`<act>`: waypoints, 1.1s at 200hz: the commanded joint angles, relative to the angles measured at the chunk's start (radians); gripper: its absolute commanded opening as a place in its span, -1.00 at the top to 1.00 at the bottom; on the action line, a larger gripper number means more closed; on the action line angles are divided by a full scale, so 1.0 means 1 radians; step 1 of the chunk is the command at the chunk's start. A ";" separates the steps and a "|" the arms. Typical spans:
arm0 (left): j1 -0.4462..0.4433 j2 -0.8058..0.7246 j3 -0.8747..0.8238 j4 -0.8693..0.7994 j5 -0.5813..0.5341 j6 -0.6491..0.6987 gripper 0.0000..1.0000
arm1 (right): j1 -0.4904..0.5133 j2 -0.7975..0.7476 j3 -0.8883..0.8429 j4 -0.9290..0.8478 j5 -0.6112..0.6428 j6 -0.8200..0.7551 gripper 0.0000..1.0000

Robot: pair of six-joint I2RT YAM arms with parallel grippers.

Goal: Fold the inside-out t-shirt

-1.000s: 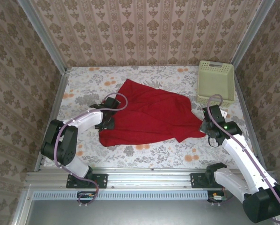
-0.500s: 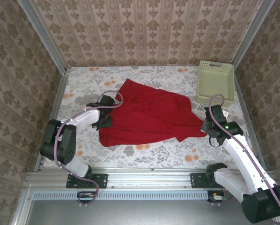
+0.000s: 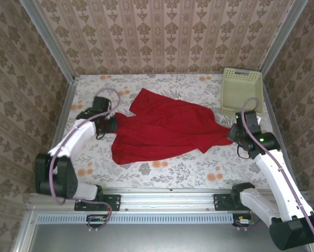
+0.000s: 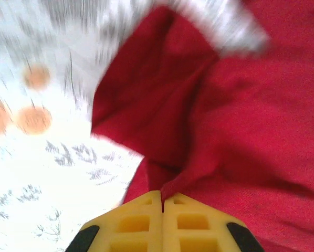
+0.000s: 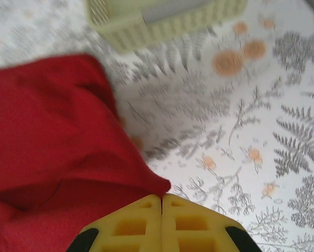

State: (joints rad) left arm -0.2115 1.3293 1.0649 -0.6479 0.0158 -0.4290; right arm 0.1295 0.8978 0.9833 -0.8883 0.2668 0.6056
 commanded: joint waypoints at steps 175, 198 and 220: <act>0.214 0.058 0.634 -0.057 0.355 -0.056 1.00 | -0.028 0.222 0.914 -0.013 -0.073 -0.190 1.00; 0.218 -0.052 0.650 0.078 0.332 -0.069 1.00 | -0.028 0.223 1.043 0.021 -0.094 -0.198 1.00; 0.228 -0.207 0.563 0.207 0.279 -0.068 1.00 | -0.028 0.174 1.112 0.049 -0.072 -0.225 1.00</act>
State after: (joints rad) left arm -0.0017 1.3144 1.6466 -0.6350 0.3286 -0.4774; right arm 0.1089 1.1778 1.9774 -0.9421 0.1715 0.4267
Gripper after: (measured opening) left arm 0.042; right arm 0.065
